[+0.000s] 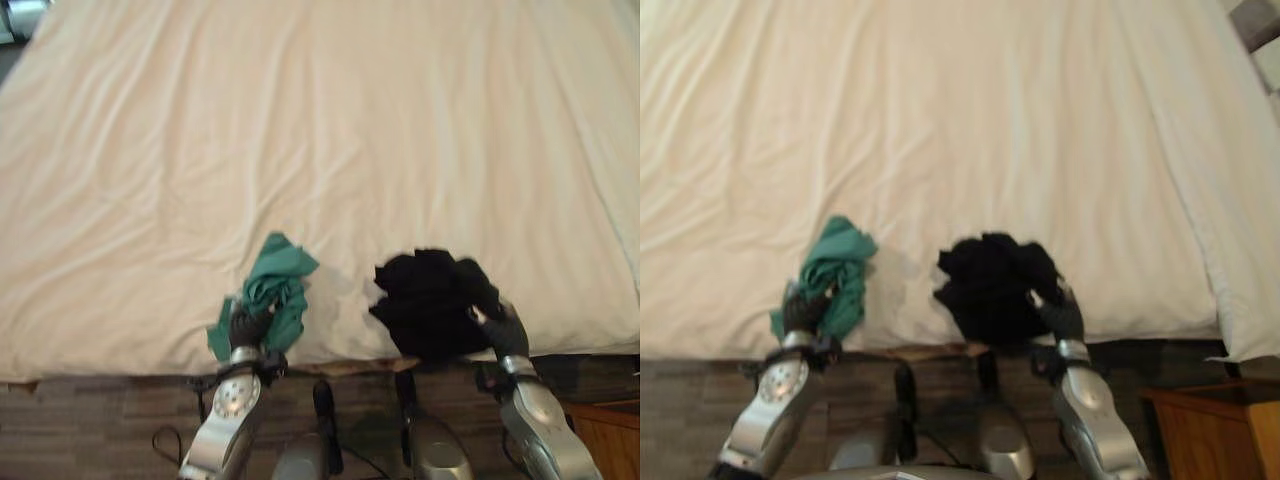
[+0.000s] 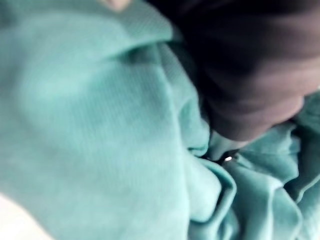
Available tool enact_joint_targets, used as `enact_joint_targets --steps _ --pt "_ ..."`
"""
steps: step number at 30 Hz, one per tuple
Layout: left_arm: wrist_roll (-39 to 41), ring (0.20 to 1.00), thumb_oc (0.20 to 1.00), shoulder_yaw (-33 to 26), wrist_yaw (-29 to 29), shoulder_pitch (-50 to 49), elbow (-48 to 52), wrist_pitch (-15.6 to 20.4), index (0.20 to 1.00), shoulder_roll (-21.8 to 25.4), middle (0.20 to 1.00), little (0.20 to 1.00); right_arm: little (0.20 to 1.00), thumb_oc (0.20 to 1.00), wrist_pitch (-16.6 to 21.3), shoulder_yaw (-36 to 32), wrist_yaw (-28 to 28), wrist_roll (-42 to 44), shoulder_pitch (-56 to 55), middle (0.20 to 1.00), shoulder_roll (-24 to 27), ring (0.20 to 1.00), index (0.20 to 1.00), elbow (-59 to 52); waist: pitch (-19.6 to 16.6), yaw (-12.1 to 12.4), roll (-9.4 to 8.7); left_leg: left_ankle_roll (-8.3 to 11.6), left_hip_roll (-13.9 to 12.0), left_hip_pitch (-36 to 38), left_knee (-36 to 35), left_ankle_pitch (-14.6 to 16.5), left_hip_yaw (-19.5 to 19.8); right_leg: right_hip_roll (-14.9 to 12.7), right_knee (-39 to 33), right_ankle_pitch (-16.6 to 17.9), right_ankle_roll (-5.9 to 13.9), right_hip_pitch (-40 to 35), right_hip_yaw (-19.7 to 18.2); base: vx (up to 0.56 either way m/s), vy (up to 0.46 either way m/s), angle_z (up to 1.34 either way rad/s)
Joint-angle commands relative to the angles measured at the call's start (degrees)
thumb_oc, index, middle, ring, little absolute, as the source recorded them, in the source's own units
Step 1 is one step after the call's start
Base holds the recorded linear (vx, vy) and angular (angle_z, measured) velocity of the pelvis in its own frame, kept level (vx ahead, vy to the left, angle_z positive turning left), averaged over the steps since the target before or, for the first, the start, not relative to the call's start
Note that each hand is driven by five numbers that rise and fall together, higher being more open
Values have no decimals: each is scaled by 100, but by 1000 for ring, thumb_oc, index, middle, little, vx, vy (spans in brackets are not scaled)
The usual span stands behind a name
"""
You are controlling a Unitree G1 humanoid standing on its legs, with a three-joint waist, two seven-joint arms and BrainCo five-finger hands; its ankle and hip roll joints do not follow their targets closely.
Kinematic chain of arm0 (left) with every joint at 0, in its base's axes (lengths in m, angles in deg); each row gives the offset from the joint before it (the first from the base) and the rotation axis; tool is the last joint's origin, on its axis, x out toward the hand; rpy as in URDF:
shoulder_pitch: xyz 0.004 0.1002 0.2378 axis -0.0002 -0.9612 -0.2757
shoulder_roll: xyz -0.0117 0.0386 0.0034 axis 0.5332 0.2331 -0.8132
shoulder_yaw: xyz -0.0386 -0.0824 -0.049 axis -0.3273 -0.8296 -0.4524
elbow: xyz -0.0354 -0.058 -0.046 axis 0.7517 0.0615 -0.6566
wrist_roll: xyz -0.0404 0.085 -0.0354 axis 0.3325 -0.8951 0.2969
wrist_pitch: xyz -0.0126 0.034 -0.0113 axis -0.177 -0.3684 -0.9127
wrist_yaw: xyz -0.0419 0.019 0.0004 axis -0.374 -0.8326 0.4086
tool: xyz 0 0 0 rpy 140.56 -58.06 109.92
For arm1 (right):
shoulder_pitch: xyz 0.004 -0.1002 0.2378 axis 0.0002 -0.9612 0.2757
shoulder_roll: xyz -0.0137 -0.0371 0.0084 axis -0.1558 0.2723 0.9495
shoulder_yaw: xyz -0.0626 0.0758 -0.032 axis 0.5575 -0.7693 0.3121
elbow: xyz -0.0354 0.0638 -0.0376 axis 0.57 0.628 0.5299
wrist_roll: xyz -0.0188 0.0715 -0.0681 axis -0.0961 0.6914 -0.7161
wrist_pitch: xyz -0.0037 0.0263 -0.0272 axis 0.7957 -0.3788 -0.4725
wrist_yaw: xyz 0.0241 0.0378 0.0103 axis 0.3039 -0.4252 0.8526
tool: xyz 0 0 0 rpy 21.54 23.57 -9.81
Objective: Tidy up the quilt and then pick up the clothes from the bed and put them into the laundry hamper.
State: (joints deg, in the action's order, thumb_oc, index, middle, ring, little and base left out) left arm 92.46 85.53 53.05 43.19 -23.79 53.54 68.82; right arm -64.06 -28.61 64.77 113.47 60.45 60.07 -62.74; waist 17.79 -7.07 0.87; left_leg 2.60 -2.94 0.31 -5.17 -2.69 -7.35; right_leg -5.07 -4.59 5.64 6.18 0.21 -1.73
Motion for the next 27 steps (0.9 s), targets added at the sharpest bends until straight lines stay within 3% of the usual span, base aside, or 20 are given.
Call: enact_joint_targets --steps 1,3,4,5,7,11,13,14,15,17,19,21,22,24,25,26,27 --pt "273 200 200 295 538 -21 -173 794 200 110 200 200 200 200 174 251 587 441 48 200 -41 200 200 58 -602 -120 -354 -131 155 345 17 474 -356 -33 69 -186 291 -10 3 47 61 0" --pt "32 200 200 745 653 -224 -369 1158 200 64 200 200 200 200 137 412 970 378 -264 200 -89 200 200 294 -697 -184 -369 -207 201 519 17 563 -390 -53 32 -209 323 -205 -1 45 47 -10" --pt "-160 200 200 1026 411 -261 -336 1461 200 189 200 200 200 200 191 618 1231 271 -301 200 24 200 200 412 -781 -197 -371 -242 221 614 17 600 -360 -78 35 -237 345 -308 -21 51 30 -6" --pt "-100 200 200 1083 276 -248 -310 1528 200 282 200 200 200 200 216 713 1243 266 -296 200 99 200 200 447 -805 -185 -365 -259 233 649 17 610 -323 -101 63 -257 363 -340 -12 42 20 -6" --pt "180 200 200 1031 -184 -50 -330 1483 200 496 200 200 200 200 279 1072 1191 284 17 200 315 200 200 582 -863 -71 -313 -275 231 718 34 592 -192 -170 286 -403 348 -418 159 27 11 -10" --pt "341 200 200 972 -498 110 -457 1464 200 604 200 200 200 200 460 1418 1390 162 255 200 421 200 200 808 -908 84 -216 -290 157 693 83 533 76 -249 741 -690 260 -457 393 10 -15 14" --pt "367 200 200 994 -612 214 -546 1443 200 628 200 200 200 200 634 1546 1426 62 326 200 449 200 200 893 -919 138 -165 -314 135 648 82 470 378 -291 926 -793 240 -466 363 -56 -87 63" --pt "319 200 200 1182 -678 460 -745 1499 200 612 200 200 200 200 900 1737 1138 -212 252 200 410 200 200 880 -908 129 -92 -335 183 504 55 287 1240 -126 1232 -953 150 -435 -116 -103 -119 102" --pt "330 200 200 1190 -691 473 -755 1475 200 608 200 200 200 200 906 1743 1149 -241 248 200 408 200 200 878 -922 117 -84 -332 182 477 48 267 1289 -110 1229 -947 144 -420 -130 -114 -147 114" --pt "366 200 200 1229 -749 563 -722 1413 200 648 200 200 200 200 971 1792 950 -280 205 200 397 200 200 875 -921 137 -60 -281 162 372 34 151 1768 79 1312 -1127 26 -463 -350 -53 -115 267" --pt "396 200 200 1070 -939 474 -554 1194 200 722 200 200 200 200 722 1644 1292 -153 263 200 553 200 200 870 -956 396 -115 -128 52 -16 17 -168 2038 82 1089 -1185 -107 -658 -59 -197 -140 365" --pt "426 200 200 1005 -819 393 -548 1044 200 714 200 200 200 200 658 1584 1260 -29 220 200 627 200 200 849 -905 490 -136 -56 36 -269 17 -380 2005 88 986 -1179 -163 -745 77 -161 -36 248" --pt "442 200 200 966 -718 313 -681 1006 200 665 200 200 200 200 652 1483 1371 97 116 200 671 200 200 923 -834 499 -147 19 13 -524 22 -495 1731 152 892 -1217 -269 -867 248 -160 48 282" --pt "514 200 200 912 -214 320 -1030 1135 200 527 200 200 200 200 783 1290 1335 222 -69 200 691 200 200 983 -763 461 -134 163 -159 -637 156 -515 650 10 814 -1162 -195 -998 938 -247 123 359" --pt "566 200 200 858 -93 322 -1105 1240 200 486 200 200 200 200 868 1227 1373 202 -105 200 706 200 200 975 -761 477 -120 195 -201 -621 293 -485 433 -54 782 -1130 -163 -1004 1217 -245 148 364" --pt "601 200 200 837 -110 321 -1120 1253 200 475 200 200 200 200 863 1209 1485 130 -109 200 712 200 200 971 -772 481 -107 197 -214 -638 341 -481 398 -63 763 -1099 -156 -986 1301 -312 198 319" --pt "615 200 200 776 -130 198 -991 1352 200 493 200 200 200 200 956 1290 1445 77 -15 200 774 200 200 984 -787 617 -163 145 -33 -598 785 -166 649 -101 676 -1013 -171 -866 1335 -289 199 157"
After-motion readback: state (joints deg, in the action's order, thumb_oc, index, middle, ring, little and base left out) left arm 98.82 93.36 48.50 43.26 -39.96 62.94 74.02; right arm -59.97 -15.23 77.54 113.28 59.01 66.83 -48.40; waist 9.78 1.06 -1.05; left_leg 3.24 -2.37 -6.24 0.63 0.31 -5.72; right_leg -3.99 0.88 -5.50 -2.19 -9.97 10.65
